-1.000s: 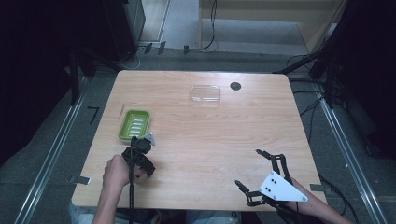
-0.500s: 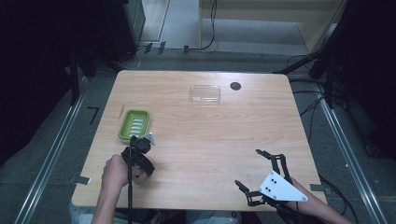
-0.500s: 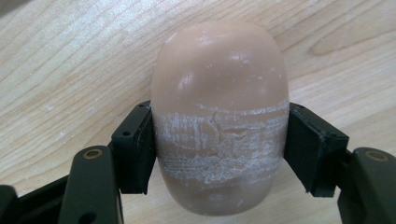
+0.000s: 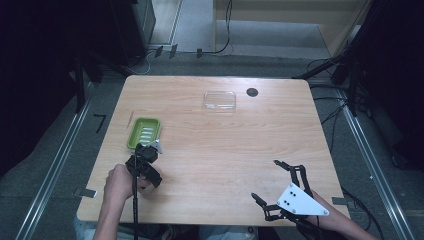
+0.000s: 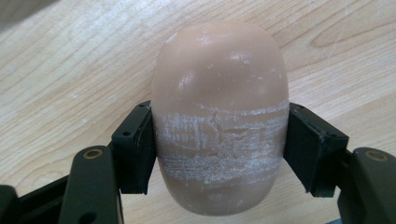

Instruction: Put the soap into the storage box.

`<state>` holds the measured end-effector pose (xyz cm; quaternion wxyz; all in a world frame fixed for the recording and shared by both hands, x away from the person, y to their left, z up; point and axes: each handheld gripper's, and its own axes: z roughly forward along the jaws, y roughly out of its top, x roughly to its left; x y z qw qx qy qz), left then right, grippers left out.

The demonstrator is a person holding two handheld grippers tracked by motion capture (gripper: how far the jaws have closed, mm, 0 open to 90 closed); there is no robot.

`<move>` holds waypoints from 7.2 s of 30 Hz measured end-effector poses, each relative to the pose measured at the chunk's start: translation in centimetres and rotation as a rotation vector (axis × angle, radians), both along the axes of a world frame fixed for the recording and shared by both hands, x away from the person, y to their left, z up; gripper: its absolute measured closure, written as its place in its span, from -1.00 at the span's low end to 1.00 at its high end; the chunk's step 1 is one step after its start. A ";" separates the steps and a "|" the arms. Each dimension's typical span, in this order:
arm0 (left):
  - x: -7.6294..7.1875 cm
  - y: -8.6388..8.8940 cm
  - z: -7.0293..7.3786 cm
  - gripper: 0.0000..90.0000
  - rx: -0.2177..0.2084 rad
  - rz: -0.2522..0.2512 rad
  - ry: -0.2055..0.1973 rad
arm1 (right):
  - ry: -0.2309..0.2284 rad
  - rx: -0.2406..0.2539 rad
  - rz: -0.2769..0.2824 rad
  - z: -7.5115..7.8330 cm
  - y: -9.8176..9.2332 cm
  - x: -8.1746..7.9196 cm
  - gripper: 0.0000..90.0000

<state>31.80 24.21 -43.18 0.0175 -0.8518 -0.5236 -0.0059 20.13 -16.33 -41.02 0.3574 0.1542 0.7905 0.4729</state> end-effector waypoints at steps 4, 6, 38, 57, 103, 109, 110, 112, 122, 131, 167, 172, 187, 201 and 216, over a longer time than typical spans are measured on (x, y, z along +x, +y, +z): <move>0.1 0.0 0.3 -0.26 -0.005 0.002 -0.006 | 0.001 0.001 0.001 0.0 0.0 0.0 -1.00; 0.2 0.0 0.3 -0.26 -0.002 -0.004 -0.002 | 0.001 0.000 0.001 0.0 0.0 0.0 -1.00; 1.5 1.3 3.0 -0.25 0.000 0.003 0.024 | 0.001 0.001 0.001 0.0 0.0 0.0 -1.00; 3.4 1.5 4.7 -0.25 0.013 0.014 0.018 | 0.002 0.003 0.001 0.0 0.0 0.0 -1.00; 7.2 1.7 6.1 -0.25 0.036 0.013 0.061 | 0.001 0.003 0.001 0.0 0.0 0.0 -1.00; 7.6 1.7 6.2 -0.25 0.039 0.012 0.060 | 0.001 0.004 0.000 0.0 0.0 0.0 -1.00; 7.7 1.7 6.3 -0.25 0.042 0.010 0.062 | 0.002 0.003 0.001 0.0 0.0 0.0 -1.00; 8.0 1.7 6.3 -0.25 0.040 0.016 0.063 | 0.002 0.003 0.001 0.0 0.0 0.0 -1.00; 9.0 1.9 6.7 -0.25 0.057 0.023 0.064 | 0.001 0.004 0.001 0.0 0.0 0.0 -1.00; 9.8 1.8 6.9 -0.25 0.054 0.030 0.073 | 0.001 0.005 0.000 0.0 -0.1 0.0 -1.00; 13.8 3.0 4.8 -0.25 0.045 0.091 0.119 | 0.002 0.009 0.003 0.0 -0.1 0.1 -1.00; 14.3 3.5 4.4 -0.25 0.042 0.113 0.119 | 0.000 0.012 0.001 0.0 -0.1 0.1 -1.00; 15.5 4.1 2.7 -0.25 0.036 0.142 0.117 | 0.003 0.014 0.000 0.0 -0.2 0.1 -1.00; 16.2 4.3 1.4 -0.25 0.054 0.190 0.066 | 0.002 0.017 -0.001 0.0 -0.2 0.1 -1.00; 16.3 4.3 0.7 -0.28 0.047 0.232 0.071 | 0.002 0.017 -0.001 0.0 -0.2 0.1 -1.00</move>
